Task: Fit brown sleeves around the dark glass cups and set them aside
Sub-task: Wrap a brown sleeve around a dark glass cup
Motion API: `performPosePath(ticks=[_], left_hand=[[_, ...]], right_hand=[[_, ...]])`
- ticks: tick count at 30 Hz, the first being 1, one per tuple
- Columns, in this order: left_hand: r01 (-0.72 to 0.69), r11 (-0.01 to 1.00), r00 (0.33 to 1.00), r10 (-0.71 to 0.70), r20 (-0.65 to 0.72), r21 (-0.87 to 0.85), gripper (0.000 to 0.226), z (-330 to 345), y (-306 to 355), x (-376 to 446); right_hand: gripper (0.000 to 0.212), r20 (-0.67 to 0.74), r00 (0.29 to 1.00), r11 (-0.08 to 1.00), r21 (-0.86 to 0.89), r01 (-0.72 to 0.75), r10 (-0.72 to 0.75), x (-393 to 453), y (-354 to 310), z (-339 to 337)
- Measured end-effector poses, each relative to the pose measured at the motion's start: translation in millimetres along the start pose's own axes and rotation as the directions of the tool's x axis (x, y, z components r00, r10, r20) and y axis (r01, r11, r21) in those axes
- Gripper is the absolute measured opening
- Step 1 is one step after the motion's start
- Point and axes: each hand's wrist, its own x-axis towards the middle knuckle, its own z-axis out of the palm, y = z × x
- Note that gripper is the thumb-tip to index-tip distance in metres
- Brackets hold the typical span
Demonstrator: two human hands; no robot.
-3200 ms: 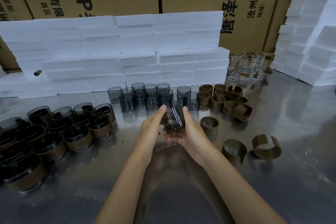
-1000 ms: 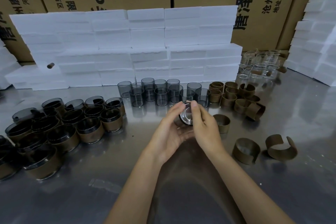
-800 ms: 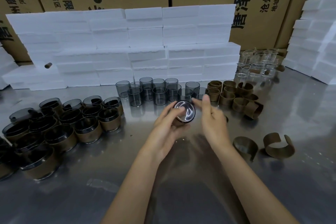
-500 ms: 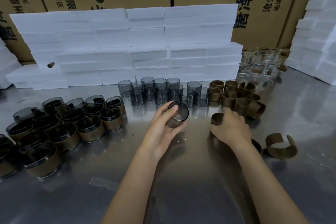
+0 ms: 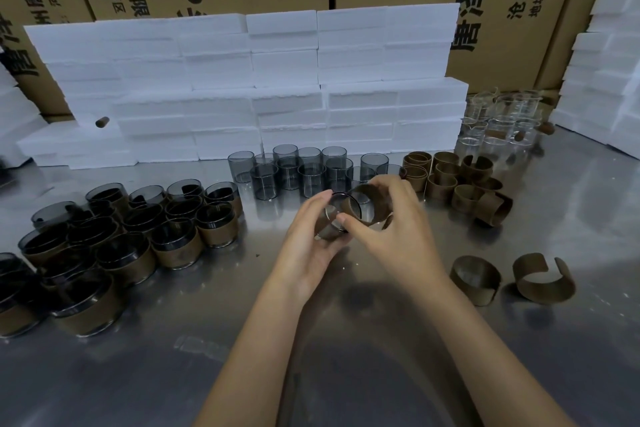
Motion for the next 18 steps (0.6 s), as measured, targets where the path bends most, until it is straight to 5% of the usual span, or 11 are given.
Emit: performPosePath(ticks=[5,10,15,18], left_hand=[[-0.055,0.986,0.997,0.045,0.067,0.16,0.07,5.1,-2.2,-4.0],[-0.035,0.989,0.998,0.027,0.061,0.14,0.068,4.2,-2.5,-4.2],[-0.046,0.986,0.999,0.042,0.027,0.158,0.082,2.6,-2.7,-3.8],[-0.034,0.981,0.997,0.02,0.071,0.191,0.073,5.6,-5.0,-5.1]], right_hand=[[0.053,0.007,1.0,1.0,-0.008,-0.02,0.02,-3.8,-2.8,6.4],[0.055,0.077,0.995,0.997,0.044,-0.063,0.059,-2.6,-2.4,6.8],[0.056,0.146,0.956,0.858,0.42,-0.294,0.255,4.0,-4.0,0.5],[0.071,0.215,0.907,0.785,0.455,-0.421,0.362,4.5,-4.2,-0.8]])
